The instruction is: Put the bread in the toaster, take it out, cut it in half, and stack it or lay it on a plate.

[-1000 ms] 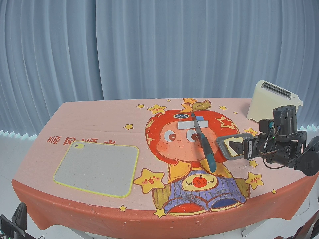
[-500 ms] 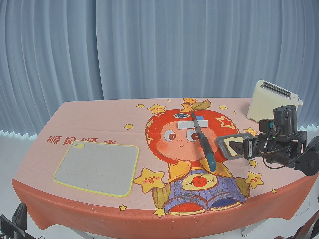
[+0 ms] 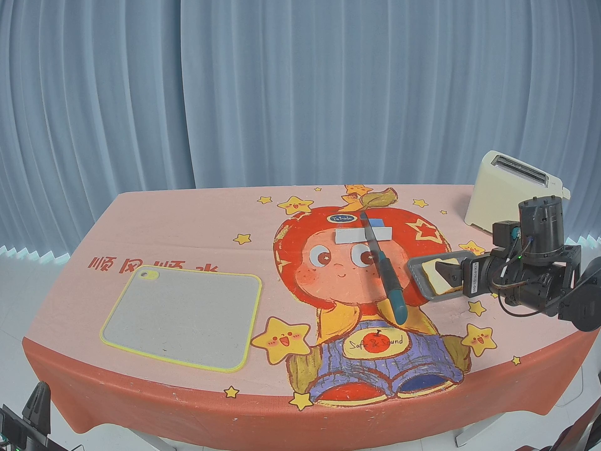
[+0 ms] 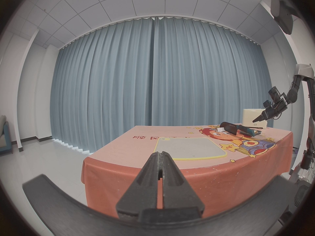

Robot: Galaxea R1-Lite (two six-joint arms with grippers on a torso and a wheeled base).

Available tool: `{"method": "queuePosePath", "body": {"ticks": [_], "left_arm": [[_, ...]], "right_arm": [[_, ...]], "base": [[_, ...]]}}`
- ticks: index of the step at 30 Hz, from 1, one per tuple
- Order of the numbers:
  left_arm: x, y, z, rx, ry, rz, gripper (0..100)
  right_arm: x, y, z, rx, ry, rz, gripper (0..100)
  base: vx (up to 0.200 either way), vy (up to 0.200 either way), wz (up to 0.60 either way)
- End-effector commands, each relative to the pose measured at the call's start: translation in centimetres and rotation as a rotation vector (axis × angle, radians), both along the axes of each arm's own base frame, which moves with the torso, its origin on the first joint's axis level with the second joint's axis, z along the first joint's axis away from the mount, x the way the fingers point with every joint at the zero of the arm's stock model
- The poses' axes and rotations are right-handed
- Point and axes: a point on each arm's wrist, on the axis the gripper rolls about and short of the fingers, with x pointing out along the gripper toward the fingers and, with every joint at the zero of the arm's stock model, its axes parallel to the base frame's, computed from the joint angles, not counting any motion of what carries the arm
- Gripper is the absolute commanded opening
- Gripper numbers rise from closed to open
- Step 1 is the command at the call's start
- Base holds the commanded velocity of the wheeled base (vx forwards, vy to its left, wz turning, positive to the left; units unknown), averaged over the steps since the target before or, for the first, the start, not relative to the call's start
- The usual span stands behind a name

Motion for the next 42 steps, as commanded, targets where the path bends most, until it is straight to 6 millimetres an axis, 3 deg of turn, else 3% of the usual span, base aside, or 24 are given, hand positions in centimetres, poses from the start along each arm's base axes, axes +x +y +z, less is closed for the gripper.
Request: {"method": "queuePosePath", "body": {"ticks": [1, 23, 30, 37, 42], "left_arm": [[0.0, 0.0, -0.5, 0.0, 0.001, 0.001, 0], [0.0, 0.0, -0.5, 0.0, 0.001, 0.001, 0], [0.0, 0.0, -0.5, 0.0, 0.001, 0.001, 0], [0.0, 0.0, -0.5, 0.0, 0.001, 0.001, 0], [0.0, 0.0, -0.5, 0.0, 0.001, 0.001, 0]], "right_arm": [[-0.3, -0.2, 0.6, 0.01, -0.02, -0.004, 100], [-2.9, -2.6, 3.5, 0.046, -0.158, -0.097, 100], [-2.0, -3.9, 4.2, 0.07, -0.262, -0.157, 100], [-2.5, -4.3, 3.6, 0.071, -0.252, -0.155, 100], [-2.2, -5.9, 2.8, 0.058, -0.226, -0.226, 100]], "base": [[0.0, 0.0, 0.0], [0.0, 0.0, 0.0], [0.0, 0.0, 0.0], [0.0, 0.0, 0.0], [0.0, 0.0, 0.0]]}}
